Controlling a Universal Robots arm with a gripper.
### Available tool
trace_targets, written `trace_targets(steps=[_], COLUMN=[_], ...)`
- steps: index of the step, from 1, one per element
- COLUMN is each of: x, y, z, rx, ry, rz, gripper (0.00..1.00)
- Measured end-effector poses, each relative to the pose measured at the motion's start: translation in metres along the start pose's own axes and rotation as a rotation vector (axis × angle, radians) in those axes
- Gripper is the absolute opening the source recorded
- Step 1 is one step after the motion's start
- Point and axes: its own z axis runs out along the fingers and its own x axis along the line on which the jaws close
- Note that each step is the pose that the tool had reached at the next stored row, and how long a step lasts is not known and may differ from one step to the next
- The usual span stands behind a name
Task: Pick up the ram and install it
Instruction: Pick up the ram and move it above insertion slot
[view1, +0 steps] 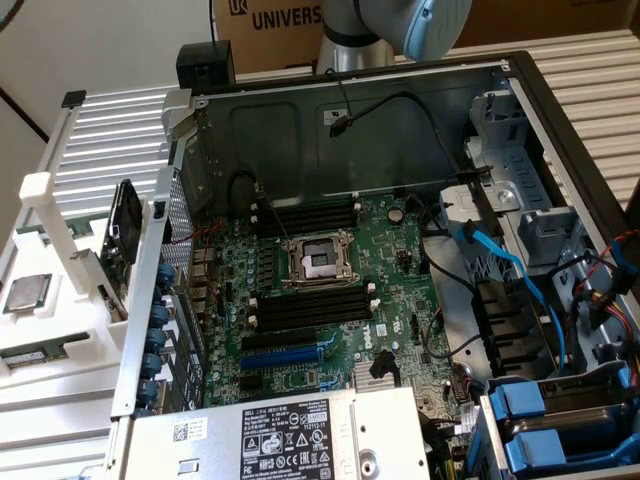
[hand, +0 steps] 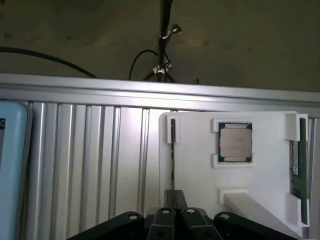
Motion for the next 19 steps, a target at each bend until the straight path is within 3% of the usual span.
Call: trace_targets(steps=[4,14,15,19], x=[0.001,0.001,0.001,0.001], y=[-0.0055,-0.0063,-0.0076,-0.0085], z=[0.0144,0.0365,0.0492,0.0522], rx=[0.0001,0.0001,0.0000,-0.0003], ry=[0.0000,0.0000,0.0000,0.0014], rz=[-0.002,-0.002,-0.002,-0.005], gripper=[0.11,0.11,0.11,0.11])
